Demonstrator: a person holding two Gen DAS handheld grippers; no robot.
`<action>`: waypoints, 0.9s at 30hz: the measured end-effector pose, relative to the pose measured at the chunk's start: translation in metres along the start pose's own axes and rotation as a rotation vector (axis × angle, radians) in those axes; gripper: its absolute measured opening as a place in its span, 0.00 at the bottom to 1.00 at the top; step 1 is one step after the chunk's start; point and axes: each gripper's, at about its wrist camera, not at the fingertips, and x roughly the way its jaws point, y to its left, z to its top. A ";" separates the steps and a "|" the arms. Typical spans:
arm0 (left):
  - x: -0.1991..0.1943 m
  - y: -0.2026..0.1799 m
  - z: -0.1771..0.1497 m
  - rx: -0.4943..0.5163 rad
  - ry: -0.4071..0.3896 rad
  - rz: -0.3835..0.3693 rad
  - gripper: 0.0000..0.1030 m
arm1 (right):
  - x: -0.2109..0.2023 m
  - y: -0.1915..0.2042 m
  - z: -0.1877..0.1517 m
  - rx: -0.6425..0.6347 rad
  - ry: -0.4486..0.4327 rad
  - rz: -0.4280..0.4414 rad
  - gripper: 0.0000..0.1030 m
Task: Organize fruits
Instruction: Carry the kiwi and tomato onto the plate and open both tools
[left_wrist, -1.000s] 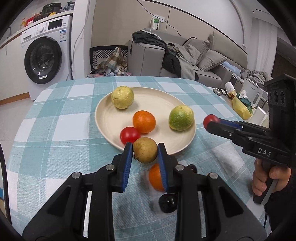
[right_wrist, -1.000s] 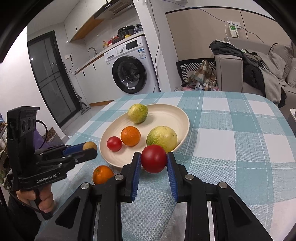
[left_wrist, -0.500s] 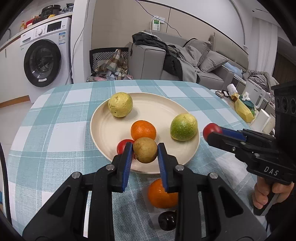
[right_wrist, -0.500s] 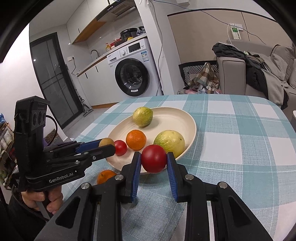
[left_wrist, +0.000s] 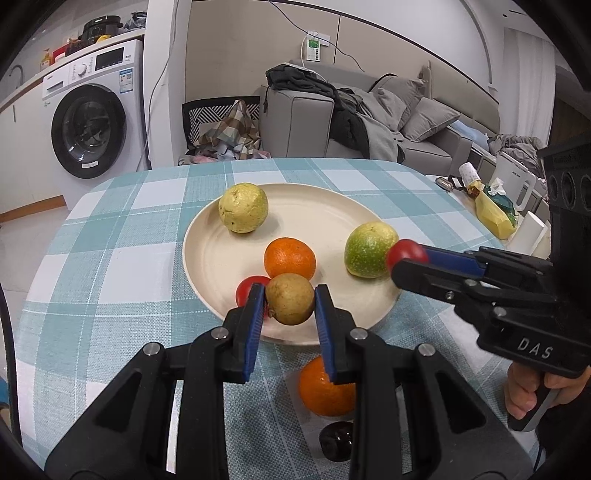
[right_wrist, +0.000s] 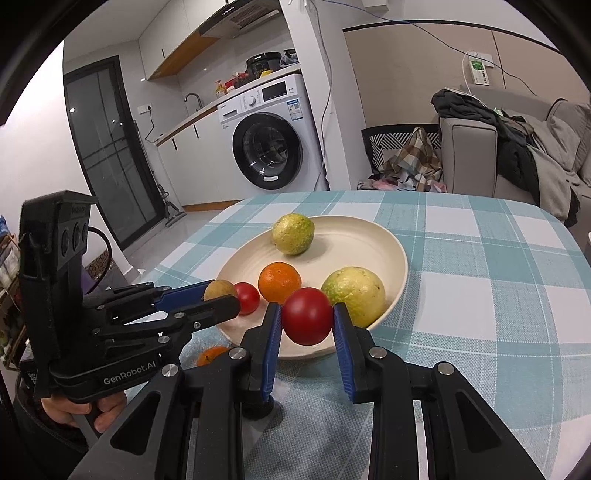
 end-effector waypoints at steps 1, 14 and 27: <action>0.000 0.000 0.000 0.000 0.001 0.002 0.24 | 0.003 0.002 0.001 -0.005 0.010 0.000 0.28; 0.011 0.011 0.000 -0.050 0.052 0.005 0.24 | 0.033 0.012 0.007 -0.025 0.090 -0.016 0.28; 0.017 0.014 0.002 -0.054 0.065 0.018 0.24 | 0.037 0.008 0.008 -0.008 0.100 -0.022 0.28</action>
